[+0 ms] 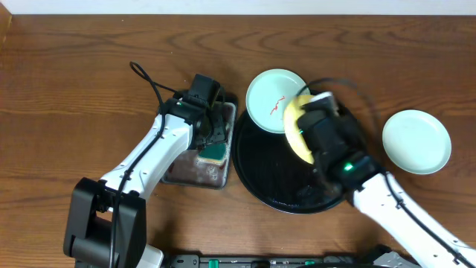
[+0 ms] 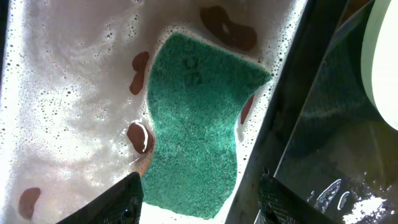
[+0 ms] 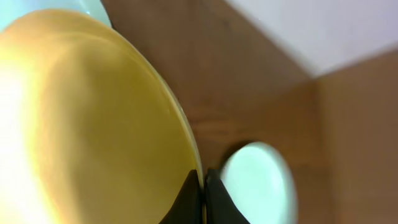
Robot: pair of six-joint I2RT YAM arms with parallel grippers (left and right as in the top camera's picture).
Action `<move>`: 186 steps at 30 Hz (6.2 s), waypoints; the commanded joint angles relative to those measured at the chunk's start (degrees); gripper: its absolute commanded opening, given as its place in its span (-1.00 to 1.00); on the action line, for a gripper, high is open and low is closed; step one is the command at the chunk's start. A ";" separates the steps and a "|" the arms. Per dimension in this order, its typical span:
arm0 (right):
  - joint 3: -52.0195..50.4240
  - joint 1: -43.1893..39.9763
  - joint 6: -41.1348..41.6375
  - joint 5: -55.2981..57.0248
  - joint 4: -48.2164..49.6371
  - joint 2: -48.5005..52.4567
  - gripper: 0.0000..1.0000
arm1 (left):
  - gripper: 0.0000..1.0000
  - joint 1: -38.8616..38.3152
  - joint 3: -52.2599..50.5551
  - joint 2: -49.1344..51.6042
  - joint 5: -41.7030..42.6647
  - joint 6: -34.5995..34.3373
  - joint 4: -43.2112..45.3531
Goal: Clean dirty plates on tray and stack at the side
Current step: 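Lift the yellow plate off the black tray with the right gripper, then place the yellow plate onto the pale green plate at right, then reach the right gripper to the stained pale green plate and grasp its rim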
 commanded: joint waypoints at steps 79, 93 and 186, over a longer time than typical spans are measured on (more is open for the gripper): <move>1.07 2.25 -38.05 22.99 20.87 -6.21 -0.98 | 0.21 0.13 -0.98 0.28 -0.33 1.46 -0.37; 1.07 -8.50 3.91 -0.63 4.74 -5.29 -0.98 | 0.21 0.13 -0.98 0.28 -0.33 1.46 -0.35; 26.18 -24.06 8.90 -57.18 4.42 42.25 -0.23 | 0.21 0.13 -0.98 0.28 -0.33 1.46 -0.37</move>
